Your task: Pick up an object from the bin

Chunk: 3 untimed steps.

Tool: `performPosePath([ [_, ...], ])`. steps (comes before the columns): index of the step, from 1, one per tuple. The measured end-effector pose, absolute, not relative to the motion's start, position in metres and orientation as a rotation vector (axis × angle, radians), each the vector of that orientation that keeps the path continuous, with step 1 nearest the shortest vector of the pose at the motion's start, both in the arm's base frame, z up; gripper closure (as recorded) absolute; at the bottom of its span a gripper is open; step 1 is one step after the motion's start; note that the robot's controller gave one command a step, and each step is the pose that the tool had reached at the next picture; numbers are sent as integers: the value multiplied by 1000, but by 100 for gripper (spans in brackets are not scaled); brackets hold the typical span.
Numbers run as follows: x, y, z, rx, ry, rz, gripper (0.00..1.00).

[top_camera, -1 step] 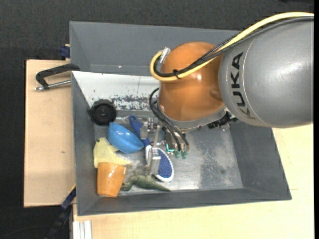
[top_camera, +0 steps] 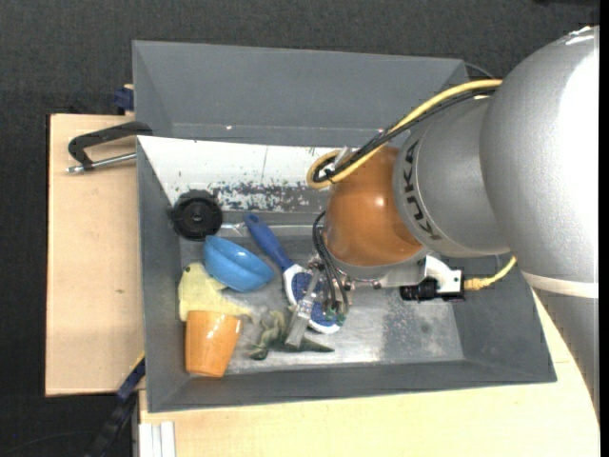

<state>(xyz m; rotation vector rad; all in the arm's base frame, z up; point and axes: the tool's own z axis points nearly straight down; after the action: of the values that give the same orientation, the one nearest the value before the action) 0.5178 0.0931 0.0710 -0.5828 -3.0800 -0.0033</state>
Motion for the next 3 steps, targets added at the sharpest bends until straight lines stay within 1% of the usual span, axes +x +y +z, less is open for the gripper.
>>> performPosePath([
  [3, 520, 96, 76, -580, -3089, -3, 0],
])
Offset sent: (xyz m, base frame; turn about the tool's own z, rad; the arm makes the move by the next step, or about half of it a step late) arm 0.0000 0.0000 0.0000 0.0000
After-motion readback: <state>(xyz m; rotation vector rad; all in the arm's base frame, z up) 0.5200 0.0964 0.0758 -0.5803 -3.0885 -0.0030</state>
